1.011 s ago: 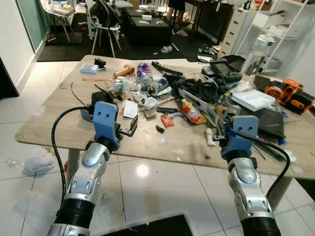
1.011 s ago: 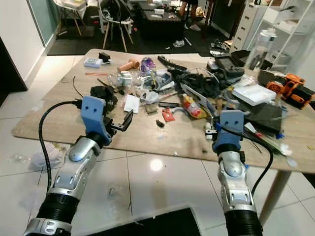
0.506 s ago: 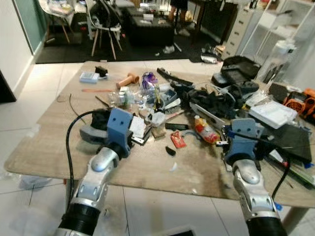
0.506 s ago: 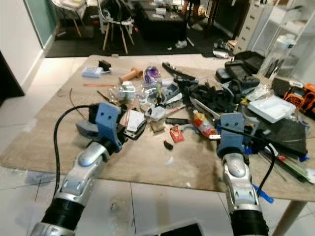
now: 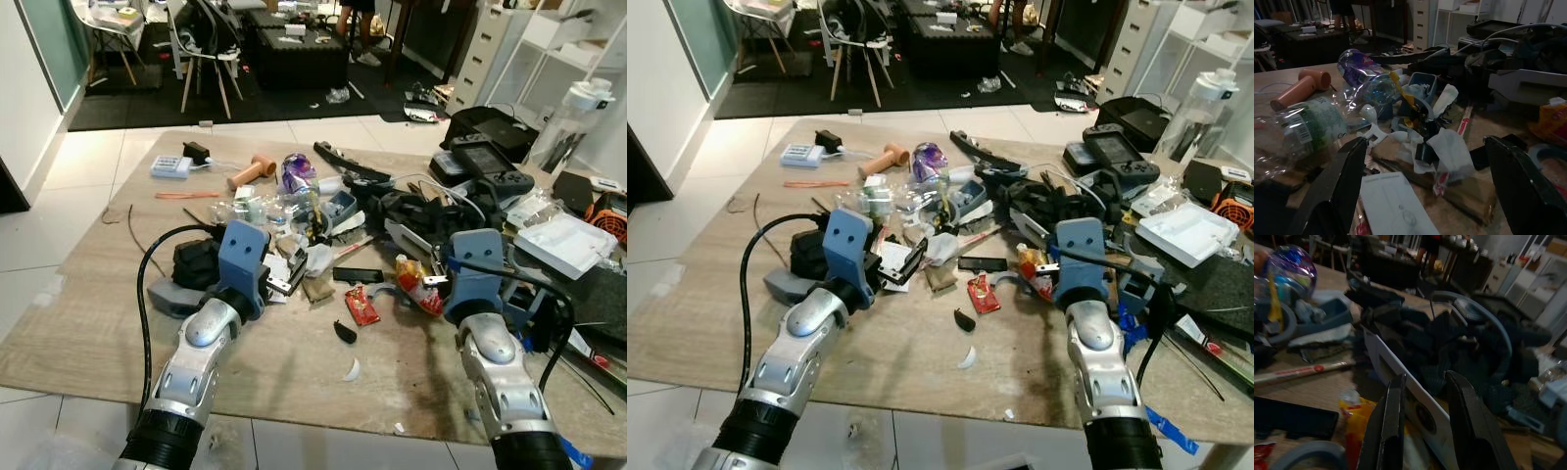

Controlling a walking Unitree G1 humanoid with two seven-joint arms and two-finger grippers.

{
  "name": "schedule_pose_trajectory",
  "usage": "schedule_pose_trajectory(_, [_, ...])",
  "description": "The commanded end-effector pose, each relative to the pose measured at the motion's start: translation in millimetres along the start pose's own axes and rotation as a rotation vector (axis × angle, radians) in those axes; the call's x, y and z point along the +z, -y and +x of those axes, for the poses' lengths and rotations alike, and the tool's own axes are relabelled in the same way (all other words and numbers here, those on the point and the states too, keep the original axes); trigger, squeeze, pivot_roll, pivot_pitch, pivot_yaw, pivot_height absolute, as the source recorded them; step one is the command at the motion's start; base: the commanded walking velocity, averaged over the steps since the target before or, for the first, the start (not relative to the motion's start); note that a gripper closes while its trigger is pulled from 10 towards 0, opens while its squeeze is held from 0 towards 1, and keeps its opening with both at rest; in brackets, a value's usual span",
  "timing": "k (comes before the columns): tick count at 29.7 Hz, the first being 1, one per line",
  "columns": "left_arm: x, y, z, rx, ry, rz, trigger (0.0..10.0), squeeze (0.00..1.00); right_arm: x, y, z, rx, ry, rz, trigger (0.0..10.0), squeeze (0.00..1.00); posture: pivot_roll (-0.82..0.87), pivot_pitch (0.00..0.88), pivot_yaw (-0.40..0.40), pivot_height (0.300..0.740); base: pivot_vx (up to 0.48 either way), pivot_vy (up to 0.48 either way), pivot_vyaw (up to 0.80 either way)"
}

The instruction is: Picking trash to rubbish bin

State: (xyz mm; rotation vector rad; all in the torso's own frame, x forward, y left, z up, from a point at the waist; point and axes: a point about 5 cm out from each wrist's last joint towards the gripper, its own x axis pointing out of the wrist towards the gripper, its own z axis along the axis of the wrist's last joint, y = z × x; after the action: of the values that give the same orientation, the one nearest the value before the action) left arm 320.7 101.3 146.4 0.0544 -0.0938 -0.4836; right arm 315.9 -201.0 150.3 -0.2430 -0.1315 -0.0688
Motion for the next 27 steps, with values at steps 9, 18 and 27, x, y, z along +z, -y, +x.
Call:
schedule_pose_trajectory(9, [-1,8.7,-1.5,-0.074,-0.007,0.026,10.0,0.0,2,3.9,-2.3,-0.02,0.0,-0.039,10.0,1.0,-0.1,0.047,-0.046,0.74,0.0,0.0,0.0])
schedule_pose_trajectory(18, [5,9.7,0.8,-0.125,-0.004,0.061,10.0,0.0,-14,17.6,10.6,0.024,-0.068,0.03,10.0,1.0,-0.09,0.07,-0.025,0.74,0.0,0.0,0.0])
schedule_pose_trajectory(27, [8,13.9,1.7,-0.21,-0.001,0.038,10.0,0.0,-7,19.1,27.4,0.124,-0.026,0.063,10.0,0.27,-0.1,0.111,0.006,0.74,0.0,0.0,0.0])
